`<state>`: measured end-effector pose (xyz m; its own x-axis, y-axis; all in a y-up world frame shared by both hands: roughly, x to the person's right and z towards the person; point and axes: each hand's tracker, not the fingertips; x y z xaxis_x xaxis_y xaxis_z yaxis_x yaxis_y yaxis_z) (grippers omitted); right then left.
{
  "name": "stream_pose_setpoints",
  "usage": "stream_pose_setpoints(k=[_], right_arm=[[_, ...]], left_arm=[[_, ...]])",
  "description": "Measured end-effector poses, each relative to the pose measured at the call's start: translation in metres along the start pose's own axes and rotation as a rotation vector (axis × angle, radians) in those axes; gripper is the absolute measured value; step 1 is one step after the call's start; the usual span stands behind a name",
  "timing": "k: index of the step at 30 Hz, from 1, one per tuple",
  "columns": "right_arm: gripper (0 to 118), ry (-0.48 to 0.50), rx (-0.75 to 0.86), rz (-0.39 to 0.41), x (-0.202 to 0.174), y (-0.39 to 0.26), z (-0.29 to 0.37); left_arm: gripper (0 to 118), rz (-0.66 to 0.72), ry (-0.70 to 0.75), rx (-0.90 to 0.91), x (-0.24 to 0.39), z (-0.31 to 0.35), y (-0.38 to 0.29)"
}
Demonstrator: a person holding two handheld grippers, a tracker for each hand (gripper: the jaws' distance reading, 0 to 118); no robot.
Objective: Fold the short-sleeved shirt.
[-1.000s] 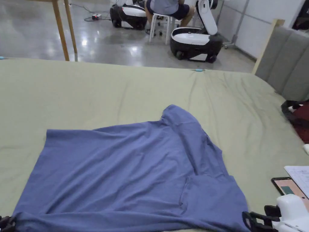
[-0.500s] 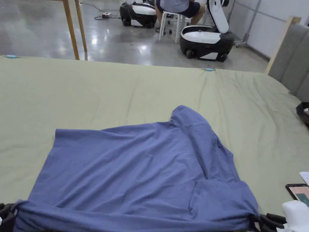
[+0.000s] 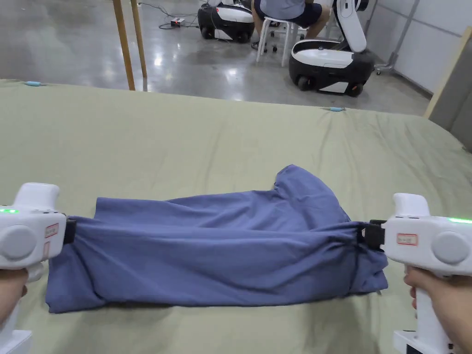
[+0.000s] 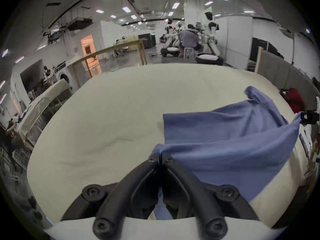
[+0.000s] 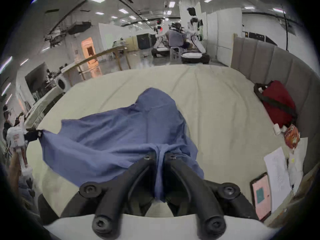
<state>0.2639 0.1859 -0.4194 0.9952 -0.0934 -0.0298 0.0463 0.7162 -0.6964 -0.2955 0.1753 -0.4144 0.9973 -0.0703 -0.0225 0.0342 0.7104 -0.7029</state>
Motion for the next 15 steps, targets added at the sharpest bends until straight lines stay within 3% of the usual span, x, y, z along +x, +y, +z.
stream_pose_setpoints(k=[3, 4, 5, 6, 7, 12, 13, 14, 15], right_arm=[[11, -0.006, -0.031, -0.029, -0.001, -0.002, -0.019], [29, -0.007, -0.031, -0.026, -0.001, -0.004, -0.02], [55, -0.016, -0.027, -0.022, -0.002, -0.007, -0.017], [86, -0.022, -0.02, -0.02, -0.002, -0.01, -0.011], [104, -0.015, 0.009, -0.009, -0.002, -0.015, 0.002], [103, -0.002, 0.302, 0.108, -0.024, -0.06, 0.091], [96, -0.001, 0.348, 0.13, -0.028, -0.071, 0.105], [80, -0.004, 0.377, 0.147, -0.034, -0.084, 0.119], [52, -0.007, 0.39, 0.145, -0.036, -0.091, 0.125]], left_arm=[[1, 0.013, -0.007, -0.007, 0.0, -0.011, -0.008], [18, 0.019, 0.008, 0.012, 0.0, -0.009, -0.012], [45, 0.03, 0.012, 0.022, -0.003, -0.002, -0.014], [85, 0.044, -0.005, 0.048, -0.005, 0.005, -0.016], [108, 0.046, -0.026, 0.088, -0.005, 0.019, -0.021], [106, -0.074, -0.026, 0.237, 0.005, 0.107, -0.056], [105, -0.087, -0.014, 0.26, 0.006, 0.121, -0.066], [101, -0.091, -0.02, 0.257, 0.007, 0.132, -0.078], [86, -0.094, -0.027, 0.251, 0.008, 0.137, -0.085]])
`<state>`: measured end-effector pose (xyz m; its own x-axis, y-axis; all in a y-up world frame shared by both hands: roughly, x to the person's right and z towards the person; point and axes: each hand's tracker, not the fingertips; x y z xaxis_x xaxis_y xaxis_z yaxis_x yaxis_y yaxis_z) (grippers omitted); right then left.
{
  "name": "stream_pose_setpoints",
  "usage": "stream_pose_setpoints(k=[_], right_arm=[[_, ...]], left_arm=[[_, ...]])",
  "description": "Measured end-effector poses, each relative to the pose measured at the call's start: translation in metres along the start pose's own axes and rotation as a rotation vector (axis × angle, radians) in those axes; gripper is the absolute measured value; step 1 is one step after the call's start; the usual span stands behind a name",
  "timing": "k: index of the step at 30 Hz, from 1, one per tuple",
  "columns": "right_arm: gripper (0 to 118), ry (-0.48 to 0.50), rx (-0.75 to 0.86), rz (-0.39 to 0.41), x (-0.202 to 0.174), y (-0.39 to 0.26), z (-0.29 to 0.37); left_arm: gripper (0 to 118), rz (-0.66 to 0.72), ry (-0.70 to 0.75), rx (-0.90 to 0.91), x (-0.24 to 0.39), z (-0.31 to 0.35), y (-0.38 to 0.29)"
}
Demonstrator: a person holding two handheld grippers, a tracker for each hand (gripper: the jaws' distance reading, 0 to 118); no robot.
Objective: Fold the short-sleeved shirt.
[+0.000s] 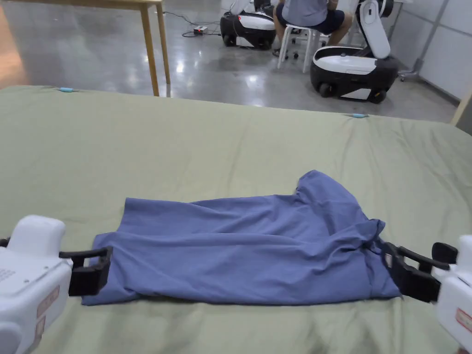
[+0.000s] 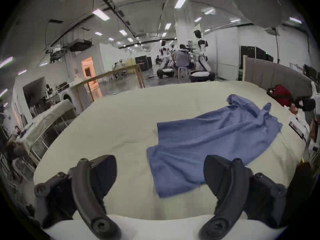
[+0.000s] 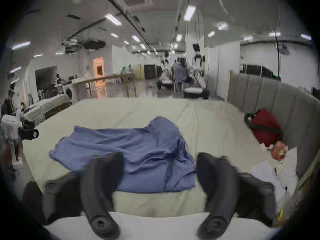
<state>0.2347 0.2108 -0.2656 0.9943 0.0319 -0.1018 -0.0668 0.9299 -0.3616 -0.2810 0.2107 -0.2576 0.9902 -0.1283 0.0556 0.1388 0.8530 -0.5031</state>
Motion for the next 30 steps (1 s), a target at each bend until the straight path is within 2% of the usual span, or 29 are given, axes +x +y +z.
stream_pose_setpoints(k=[1, 2, 3, 7, 11, 12, 13, 14, 15, 19, 20, 21, 22, 23, 24, 25, 26, 29, 30], right_arm=[[9, -0.005, -0.009, -0.006, -0.004, -0.005, 0.01], [4, -0.005, -0.018, -0.007, -0.006, -0.008, 0.016], [4, -0.008, -0.015, -0.009, -0.009, -0.011, 0.02], [4, 0.009, -0.029, -0.023, -0.012, -0.017, 0.027], [4, 0.0, -0.072, -0.022, -0.009, -0.024, 0.016], [4, -0.005, -0.081, -0.02, -0.007, -0.026, 0.013], [4, -0.008, -0.097, -0.021, -0.005, -0.028, 0.01], [4, -0.016, -0.111, -0.022, -0.002, -0.029, 0.006], [4, -0.027, -0.122, -0.02, 0.002, -0.031, 0.002], [4, -0.085, -0.181, -0.031, 0.02, -0.035, -0.018], [4, -0.097, -0.199, -0.045, 0.025, -0.036, -0.025], [4, -0.101, -0.214, -0.076, 0.032, -0.04, -0.034], [10, -0.107, -0.222, -0.094, 0.038, -0.043, -0.044], [27, -0.125, -0.24, -0.093, 0.045, -0.047, -0.055], [54, -0.141, -0.266, -0.092, 0.049, -0.049, -0.067], [95, -0.145, -0.315, -0.097, 0.055, -0.05, -0.083], [110, -0.134, -0.347, -0.111, 0.06, -0.052, -0.097], [111, -0.121, -0.388, -0.147, 0.069, -0.057, -0.137], [107, -0.123, -0.412, -0.147, 0.069, -0.058, -0.146]], left_arm=[[41, 0.006, -0.017, -0.013, 0.0, 0.006, -0.007], [5, 0.015, -0.024, -0.028, -0.001, 0.01, -0.013], [1, 0.016, -0.019, -0.061, -0.001, 0.009, -0.019], [1, 0.06, -0.027, -0.186, -0.012, -0.018, -0.037], [3, 0.047, -0.014, -0.225, -0.014, -0.055, -0.042], [16, 0.054, -0.025, -0.245, -0.017, -0.067, -0.043], [60, 0.075, -0.037, -0.274, -0.019, -0.079, -0.044], [98, 0.09, -0.034, -0.29, -0.019, -0.091, -0.045], [113, 0.087, -0.031, -0.296, -0.019, -0.098, -0.047], [99, 0.044, -0.031, -0.35, -0.009, -0.121, -0.043], [84, 0.042, -0.03, -0.353, -0.006, -0.123, -0.043], [54, 0.042, -0.047, -0.367, -0.005, -0.127, -0.043], [29, 0.066, -0.094, -0.359, -0.003, -0.129, -0.044], [27, 0.073, -0.078, -0.346, 0.0, -0.129, -0.043], [24, 0.058, -0.066, -0.349, 0.004, -0.129, -0.043], [20, 0.036, -0.071, -0.357, 0.006, -0.129, -0.041], [17, 0.037, -0.07, -0.354, 0.006, -0.129, -0.04], [11, 0.035, -0.076, -0.352, 0.008, -0.126, -0.038], [10, 0.033, -0.076, -0.349, 0.008, -0.126, -0.038]])
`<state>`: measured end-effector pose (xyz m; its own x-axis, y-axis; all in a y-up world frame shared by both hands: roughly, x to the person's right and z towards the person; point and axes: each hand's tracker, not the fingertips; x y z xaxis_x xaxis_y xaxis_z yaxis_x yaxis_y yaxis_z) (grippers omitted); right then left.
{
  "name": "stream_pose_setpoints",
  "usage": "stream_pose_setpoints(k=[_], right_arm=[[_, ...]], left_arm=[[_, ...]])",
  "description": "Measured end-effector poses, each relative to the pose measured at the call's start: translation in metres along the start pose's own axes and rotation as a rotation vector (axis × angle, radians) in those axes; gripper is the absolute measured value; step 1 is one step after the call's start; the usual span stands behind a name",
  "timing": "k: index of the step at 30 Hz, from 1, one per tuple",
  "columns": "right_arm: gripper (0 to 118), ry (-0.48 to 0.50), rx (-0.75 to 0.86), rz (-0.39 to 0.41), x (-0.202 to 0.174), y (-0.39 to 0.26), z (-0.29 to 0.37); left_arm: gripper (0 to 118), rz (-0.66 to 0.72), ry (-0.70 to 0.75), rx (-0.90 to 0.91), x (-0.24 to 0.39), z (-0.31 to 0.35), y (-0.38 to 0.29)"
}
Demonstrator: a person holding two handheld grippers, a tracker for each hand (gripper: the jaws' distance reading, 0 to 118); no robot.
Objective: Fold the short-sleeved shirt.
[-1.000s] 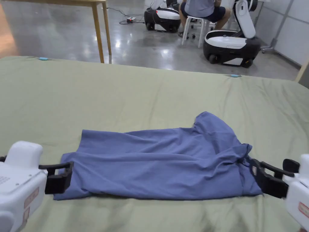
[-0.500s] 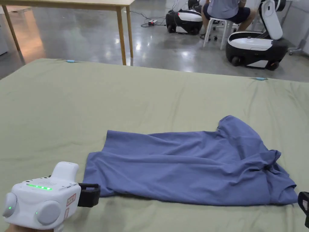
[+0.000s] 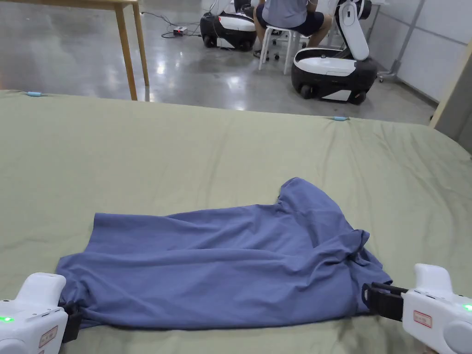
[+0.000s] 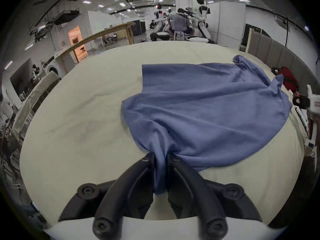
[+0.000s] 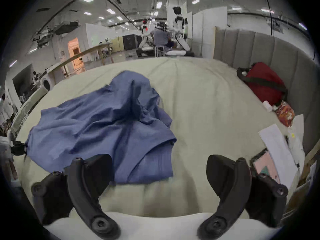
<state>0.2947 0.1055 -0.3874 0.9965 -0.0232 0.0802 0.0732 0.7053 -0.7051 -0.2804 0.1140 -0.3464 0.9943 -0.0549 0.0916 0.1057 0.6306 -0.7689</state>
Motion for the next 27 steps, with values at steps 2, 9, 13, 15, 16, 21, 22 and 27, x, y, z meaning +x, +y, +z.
stream_pose_setpoints(k=[2, 9, 13, 15, 16, 21, 22, 27], right_arm=[[60, 0.022, -0.04, 0.0, -0.004, 0.003, -0.014], [12, 0.048, -0.039, 0.002, -0.003, 0.007, 0.003], [9, 0.069, 0.043, 0.006, -0.003, 0.016, 0.054], [9, 0.084, 0.076, 0.012, -0.003, 0.02, 0.079], [9, 0.101, 0.085, 0.009, -0.003, 0.021, 0.094], [9, 0.129, 0.152, 0.038, -0.003, 0.009, 0.159], [9, 0.13, 0.152, 0.041, -0.002, 0.002, 0.17], [9, 0.107, 0.062, 0.048, 0.002, -0.058, 0.173]], left_arm=[[9, -0.002, 0.005, -0.001, 0.001, -0.001, 0.001], [6, -0.005, 0.013, 0.015, 0.002, 0.004, 0.003], [4, 0.0, 0.013, 0.092, -0.004, 0.033, 0.017], [4, -0.01, 0.008, 0.126, -0.006, 0.052, 0.024], [4, -0.011, 0.018, 0.167, -0.006, 0.063, 0.028], [4, -0.031, 0.0, 0.23, -0.011, 0.122, 0.031], [4, -0.039, -0.003, 0.236, -0.012, 0.133, 0.026], [4, -0.069, -0.024, 0.17, -0.019, 0.139, -0.015]])
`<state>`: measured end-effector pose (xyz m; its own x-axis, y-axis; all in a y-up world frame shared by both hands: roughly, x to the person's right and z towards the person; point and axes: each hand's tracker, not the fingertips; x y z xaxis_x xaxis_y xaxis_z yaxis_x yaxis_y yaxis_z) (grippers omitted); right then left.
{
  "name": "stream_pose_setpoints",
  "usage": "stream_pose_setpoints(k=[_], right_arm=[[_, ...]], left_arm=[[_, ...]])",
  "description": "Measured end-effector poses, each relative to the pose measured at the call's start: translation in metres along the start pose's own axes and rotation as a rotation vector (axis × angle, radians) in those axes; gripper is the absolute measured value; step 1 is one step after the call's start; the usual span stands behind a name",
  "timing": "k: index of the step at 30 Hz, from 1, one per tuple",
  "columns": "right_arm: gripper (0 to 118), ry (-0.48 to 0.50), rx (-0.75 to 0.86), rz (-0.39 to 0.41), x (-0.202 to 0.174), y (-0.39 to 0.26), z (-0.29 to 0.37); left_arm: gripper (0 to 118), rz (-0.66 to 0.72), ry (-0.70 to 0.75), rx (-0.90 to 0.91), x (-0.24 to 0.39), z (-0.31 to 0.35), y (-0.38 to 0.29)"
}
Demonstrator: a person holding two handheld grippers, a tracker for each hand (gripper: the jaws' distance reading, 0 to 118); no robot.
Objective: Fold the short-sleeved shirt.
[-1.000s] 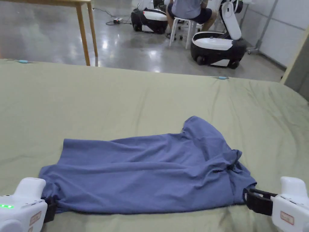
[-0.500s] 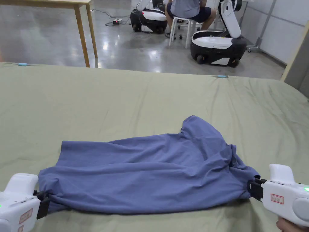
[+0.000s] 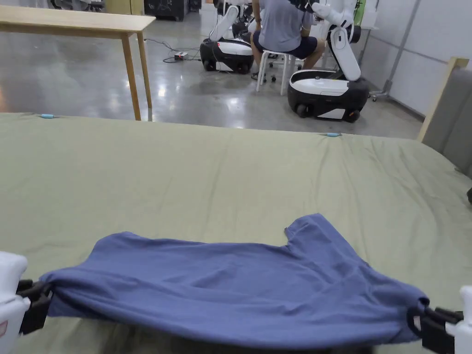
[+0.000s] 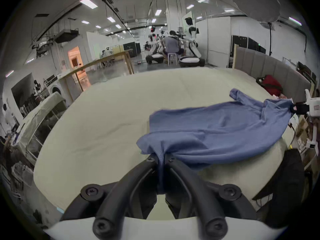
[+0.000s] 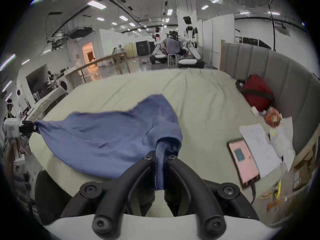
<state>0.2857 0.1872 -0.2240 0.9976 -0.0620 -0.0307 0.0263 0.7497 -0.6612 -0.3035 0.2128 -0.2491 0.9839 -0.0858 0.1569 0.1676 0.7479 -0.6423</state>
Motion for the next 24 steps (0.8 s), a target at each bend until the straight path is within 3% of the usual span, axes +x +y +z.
stream_pose_setpoints(k=[2, 5, 6, 8, 9, 10, 12, 16, 18, 19, 20, 21, 22, 24], right_arm=[[9, -0.02, -0.061, 0.001, 0.001, -0.032, -0.015], [9, -0.012, -0.111, -0.083, 0.002, -0.058, -0.029], [11, -0.012, -0.101, -0.086, 0.003, -0.058, -0.03], [65, 0.012, -0.054, -0.056, 0.001, -0.05, -0.022], [96, 0.036, -0.027, -0.026, -0.001, -0.045, -0.016], [96, 0.068, 0.001, 0.012, -0.007, -0.034, -0.008], [111, 0.085, 0.114, 0.09, -0.023, -0.017, 0.006], [115, -0.018, 0.34, 0.174, -0.065, 0.02, 0.019], [109, 0.013, 0.391, 0.182, -0.078, 0.033, 0.017], [80, 0.03, 0.419, 0.169, -0.086, 0.037, 0.015], [44, 0.009, 0.433, 0.163, -0.092, 0.039, 0.012], [16, -0.012, 0.439, 0.165, -0.098, 0.04, 0.009], [11, -0.011, 0.441, 0.166, -0.1, 0.041, 0.005], [11, 0.076, 0.426, 0.138, -0.102, 0.043, 0.001]], left_arm=[[4, 0.04, -0.015, -0.061, -0.002, -0.014, -0.027], [5, 0.079, -0.023, -0.096, -0.004, -0.031, -0.057], [14, 0.077, -0.024, -0.084, -0.003, -0.029, -0.062], [91, 0.113, 0.019, -0.049, -0.003, -0.018, -0.062], [116, 0.115, 0.029, -0.024, -0.003, -0.011, -0.059], [116, 0.119, 0.027, 0.019, -0.002, -0.002, -0.056], [118, 0.111, 0.021, 0.177, 0.005, 0.02, -0.042], [117, 0.074, 0.059, 0.368, 0.02, 0.032, -0.009], [114, 0.084, 0.037, 0.415, 0.027, 0.035, 0.007], [98, 0.088, 0.039, 0.422, 0.032, 0.036, 0.014], [71, 0.081, 0.045, 0.416, 0.036, 0.034, 0.019], [37, 0.076, 0.054, 0.413, 0.038, 0.032, 0.023], [10, 0.065, 0.066, 0.401, 0.04, 0.025, 0.025], [10, 0.072, 0.039, 0.378, 0.036, 0.015, 0.026]])
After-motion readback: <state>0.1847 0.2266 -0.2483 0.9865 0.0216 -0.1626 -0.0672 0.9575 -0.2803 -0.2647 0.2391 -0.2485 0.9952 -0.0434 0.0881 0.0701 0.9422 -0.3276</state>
